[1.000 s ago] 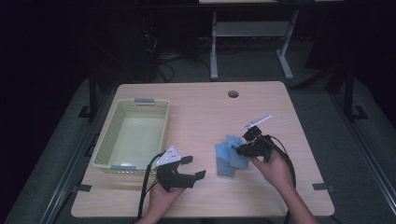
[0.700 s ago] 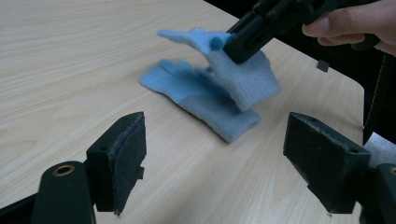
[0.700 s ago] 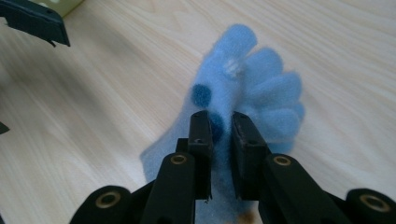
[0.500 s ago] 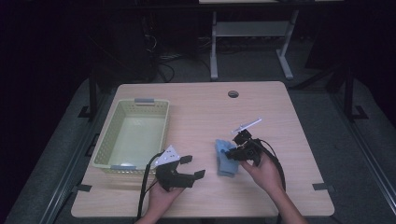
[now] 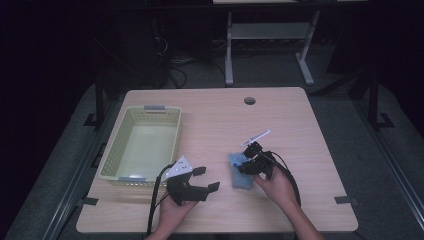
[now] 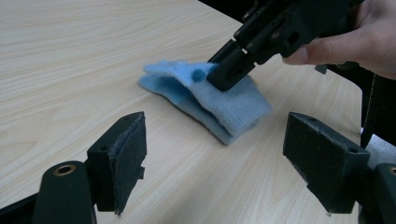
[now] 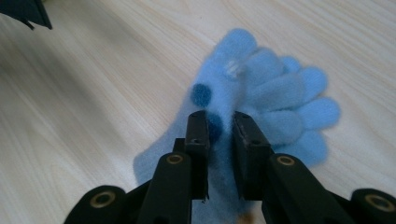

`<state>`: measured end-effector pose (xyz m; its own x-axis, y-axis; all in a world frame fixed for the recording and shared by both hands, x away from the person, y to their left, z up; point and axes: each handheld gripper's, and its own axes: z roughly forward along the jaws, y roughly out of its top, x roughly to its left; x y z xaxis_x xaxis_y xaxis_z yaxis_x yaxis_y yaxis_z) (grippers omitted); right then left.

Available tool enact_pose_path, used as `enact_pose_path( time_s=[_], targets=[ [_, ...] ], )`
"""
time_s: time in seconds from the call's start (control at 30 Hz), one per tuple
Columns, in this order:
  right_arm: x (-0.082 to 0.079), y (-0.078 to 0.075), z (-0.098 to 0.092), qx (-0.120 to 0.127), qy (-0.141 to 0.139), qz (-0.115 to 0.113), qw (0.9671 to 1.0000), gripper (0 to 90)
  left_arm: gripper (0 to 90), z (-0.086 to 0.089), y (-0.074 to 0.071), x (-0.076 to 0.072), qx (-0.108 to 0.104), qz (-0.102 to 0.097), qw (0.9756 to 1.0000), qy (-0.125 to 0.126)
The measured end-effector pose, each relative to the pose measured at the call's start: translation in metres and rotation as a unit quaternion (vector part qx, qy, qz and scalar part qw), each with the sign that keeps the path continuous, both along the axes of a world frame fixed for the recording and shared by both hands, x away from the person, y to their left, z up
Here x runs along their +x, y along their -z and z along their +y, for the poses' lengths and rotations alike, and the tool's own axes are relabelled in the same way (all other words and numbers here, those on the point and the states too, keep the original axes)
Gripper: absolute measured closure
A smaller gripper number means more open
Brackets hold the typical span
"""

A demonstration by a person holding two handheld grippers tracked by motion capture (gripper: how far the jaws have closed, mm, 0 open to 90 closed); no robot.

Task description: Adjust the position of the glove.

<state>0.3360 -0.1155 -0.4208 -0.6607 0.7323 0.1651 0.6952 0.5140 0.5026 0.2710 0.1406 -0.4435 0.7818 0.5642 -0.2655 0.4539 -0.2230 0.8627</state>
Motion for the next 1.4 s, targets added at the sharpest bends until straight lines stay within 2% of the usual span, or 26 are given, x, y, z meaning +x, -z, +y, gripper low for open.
enact_pose_path(
  time_s=[0.33,0.4,0.43,0.53,0.63,0.67,0.7,0.73,0.83,0.93,0.97,1.0,1.03,1.13,1.2,1.37,1.4],
  targets=[
    [0.002,0.006,0.005,-0.032,0.004,-0.010,0.9994,72.0,21.3,-0.001,0.001,0.000,-0.001,0.004,1.0000,0.003],
    [0.002,0.007,0.007,-0.038,0.006,-0.012,0.9992,68.4,21.3,-0.001,0.001,0.000,-0.001,0.004,1.0000,0.003],
    [0.001,0.007,0.007,-0.041,0.010,-0.017,0.9990,61.8,21.3,0.000,0.001,0.000,-0.001,0.003,1.0000,0.002],
    [0.000,0.001,0.008,-0.035,0.013,-0.033,0.9987,59.9,21.3,0.000,0.001,0.000,-0.001,0.003,1.0000,0.001],
    [-0.002,-0.004,0.010,-0.029,0.011,-0.053,0.9981,67.3,21.3,0.000,0.001,0.000,-0.001,0.004,1.0000,0.002],
    [-0.002,-0.004,0.010,-0.029,0.011,-0.053,0.9981,67.3,21.3,0.000,0.001,0.000,-0.001,0.005,1.0000,0.002],
    [-0.003,-0.006,0.011,-0.027,0.009,-0.057,0.9980,74.1,21.3,-0.001,0.001,0.000,0.000,0.004,1.0000,0.002],
    [-0.003,-0.006,0.011,-0.025,0.005,-0.058,0.9980,77.2,21.4,-0.001,0.001,0.000,0.000,0.004,1.0000,0.002],
    [-0.001,-0.001,0.013,-0.032,-0.002,-0.051,0.9982,81.5,21.5,-0.001,0.001,0.000,0.000,0.004,1.0000,0.002],
    [0.005,0.013,0.012,-0.041,0.002,-0.031,0.9987,81.6,22.4,-0.001,0.001,-0.001,0.004,0.001,1.0000,0.002],
    [0.005,0.013,0.012,-0.041,0.002,-0.031,0.9987,81.6,22.4,-0.001,0.001,-0.001,0.004,0.001,1.0000,0.002],
    [0.008,0.021,0.009,-0.019,0.009,-0.015,0.9997,80.6,22.5,-0.002,0.001,-0.001,0.005,0.002,1.0000,0.004],
    [0.008,0.020,0.007,-0.009,0.013,-0.011,0.9998,79.0,22.6,-0.002,0.002,-0.001,0.004,0.001,1.0000,0.004],
    [0.007,0.016,0.005,0.003,0.017,-0.015,0.9997,72.1,23.0,-0.003,0.003,-0.001,0.002,0.004,1.0000,0.003],
    [0.006,0.014,0.001,0.025,0.016,-0.013,0.9995,68.6,23.3,-0.005,0.004,0.000,-0.002,0.011,0.9999,0.002],
    [0.001,0.009,-0.005,0.039,0.021,-0.019,0.9988,63.6,25.1,-0.008,0.004,-0.001,-0.004,0.014,0.9999,0.002],
    [-0.003,0.007,-0.008,0.041,0.023,-0.018,0.9987,60.2,25.3,-0.008,0.003,-0.001,-0.003,0.015,0.9999,0.002]
  ],
)
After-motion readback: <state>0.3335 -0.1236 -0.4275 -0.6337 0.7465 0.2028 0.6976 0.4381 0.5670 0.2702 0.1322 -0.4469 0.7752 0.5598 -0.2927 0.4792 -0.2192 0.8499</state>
